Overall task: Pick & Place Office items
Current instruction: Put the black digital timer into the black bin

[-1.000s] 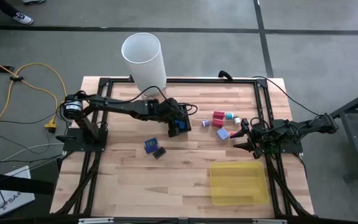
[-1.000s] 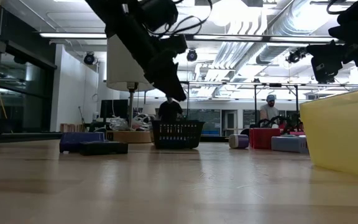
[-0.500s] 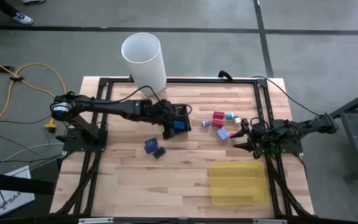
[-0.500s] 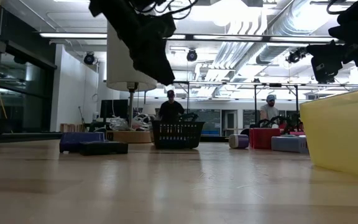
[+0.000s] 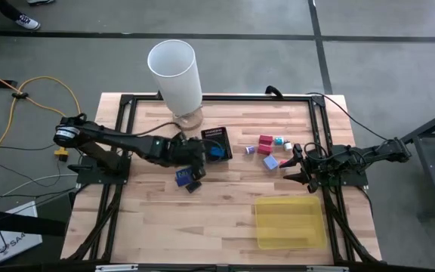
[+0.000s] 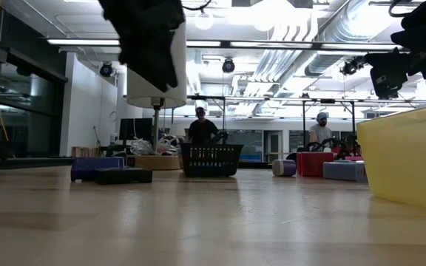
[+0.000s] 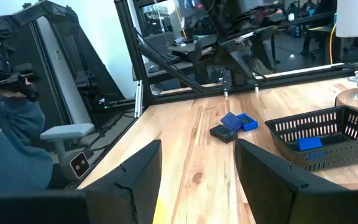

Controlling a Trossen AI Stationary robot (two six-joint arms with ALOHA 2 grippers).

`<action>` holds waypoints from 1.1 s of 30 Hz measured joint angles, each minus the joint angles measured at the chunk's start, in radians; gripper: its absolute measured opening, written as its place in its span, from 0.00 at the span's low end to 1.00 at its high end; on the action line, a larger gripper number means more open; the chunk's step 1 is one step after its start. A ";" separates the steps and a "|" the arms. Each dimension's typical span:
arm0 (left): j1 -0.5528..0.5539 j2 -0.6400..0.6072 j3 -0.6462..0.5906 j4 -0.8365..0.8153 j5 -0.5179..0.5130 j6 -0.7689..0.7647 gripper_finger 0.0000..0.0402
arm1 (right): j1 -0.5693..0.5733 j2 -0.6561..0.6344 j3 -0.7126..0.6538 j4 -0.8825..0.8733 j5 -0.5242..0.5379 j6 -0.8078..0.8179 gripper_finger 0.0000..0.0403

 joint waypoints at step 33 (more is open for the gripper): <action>-0.096 0.096 0.000 -0.143 -0.018 -0.448 0.57 | 0.000 0.006 0.000 0.002 0.000 0.000 0.47</action>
